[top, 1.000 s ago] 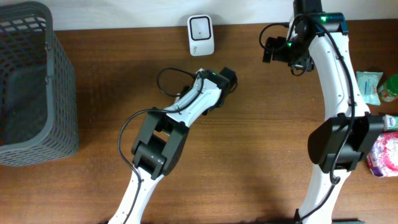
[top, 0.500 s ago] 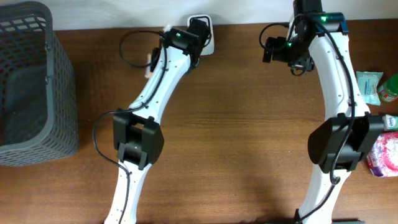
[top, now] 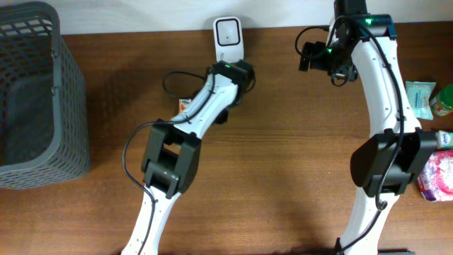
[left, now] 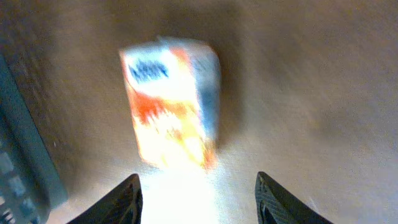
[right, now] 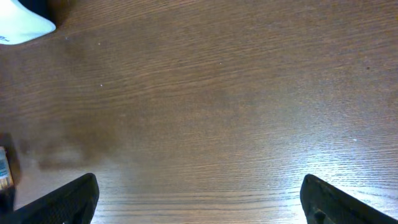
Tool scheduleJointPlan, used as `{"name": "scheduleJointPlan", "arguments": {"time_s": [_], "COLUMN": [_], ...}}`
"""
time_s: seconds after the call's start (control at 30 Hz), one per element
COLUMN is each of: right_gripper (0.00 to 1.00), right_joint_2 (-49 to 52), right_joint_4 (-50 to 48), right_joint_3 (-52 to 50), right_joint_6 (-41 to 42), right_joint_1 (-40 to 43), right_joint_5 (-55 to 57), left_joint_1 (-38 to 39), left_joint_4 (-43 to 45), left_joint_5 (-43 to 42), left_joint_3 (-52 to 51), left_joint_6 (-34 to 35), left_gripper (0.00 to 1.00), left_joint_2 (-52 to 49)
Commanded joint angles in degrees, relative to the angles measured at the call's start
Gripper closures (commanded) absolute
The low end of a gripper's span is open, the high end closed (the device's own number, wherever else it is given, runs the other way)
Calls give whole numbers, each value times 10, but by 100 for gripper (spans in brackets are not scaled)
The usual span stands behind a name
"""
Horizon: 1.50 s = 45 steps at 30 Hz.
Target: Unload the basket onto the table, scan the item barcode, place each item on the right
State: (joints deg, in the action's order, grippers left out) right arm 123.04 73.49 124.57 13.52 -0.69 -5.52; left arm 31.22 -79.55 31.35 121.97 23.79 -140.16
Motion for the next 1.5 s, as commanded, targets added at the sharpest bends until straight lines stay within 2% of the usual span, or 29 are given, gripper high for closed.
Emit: {"name": "scheduleJointPlan", "arguments": {"time_s": [0.0,0.1,0.13,0.17,0.2,0.23,0.3,0.4,0.43,0.47,0.57,0.6,0.67,0.73,0.93,1.07,1.1,1.33,1.37,1.4,1.47], "right_gripper": [1,1,1,1,1,1,1,1,1,1,1,6,6,20,26,30,34,43,46,56,59], "right_joint_2": [-9,-9,-9,-9,-9,-9,-9,-6,-3,0,18,23,34,51,125,156,164,217,221,223,225], "right_joint_4": [0,0,0,0,0,-12,-14,-29,-48,-53,-73,-91,-119,-162,-259,-319,-334,-355,-354,-354,-352], "right_joint_3": [6,6,6,6,6,6,6,0,-8,-10,-10,-10,-10,-10,-10,-10,-10,-10,-10,-10,-10], "right_joint_6": [3,3,3,3,3,19,40,27,15,14,16,21,63,97,68,62,62,63,62,62,63], "right_joint_1": [0,0,0,0,0,-1,0,-10,-38,-59,-169,-203,-250,-292,-382,-411,-417,-424,-428,-434,-443], "right_joint_5": [-3,-3,-3,-3,-3,-10,-75,-282,-315,-294,-130,-102,-54,-35,37,70,84,99,99,104,132], "left_joint_1": [-2,-47,-63,-80,-106,-130,-168,-192,-205,-218,-256,-267,-282,-300,-333,-335,-335,-337,-337,-337,-337], "left_joint_4": [-52,-127,-133,-137,-136,-138,-138,-135,-130,-126,-123,-123,-123,-123,-117,-125,-128,-131,-132,-131,-131], "left_joint_5": [-86,-96,-95,-95,-96,-96,-107,-111,-111,-111,-123,-123,-123,-123,-137,-138,-138,-138,-138,-138,-138], "left_joint_3": [105,263,287,304,308,307,307,307,307,307,307,307,307,307,307,307,307,307,307,307,307], "left_joint_6": [-12,-11,-12,-12,-11,-11,-11,-9,8,23,28,28,28,28,28,28,27,27,27,27,27], "left_gripper": [43,38,26,21,7,1,1,1,1,1,1,1,1,1,1,1,1,1,1,1,1], "left_joint_2": [3,3,3,3,3,3,2,2,2,2,2,2,2,2,2,2,2,2,2,2,2]}}
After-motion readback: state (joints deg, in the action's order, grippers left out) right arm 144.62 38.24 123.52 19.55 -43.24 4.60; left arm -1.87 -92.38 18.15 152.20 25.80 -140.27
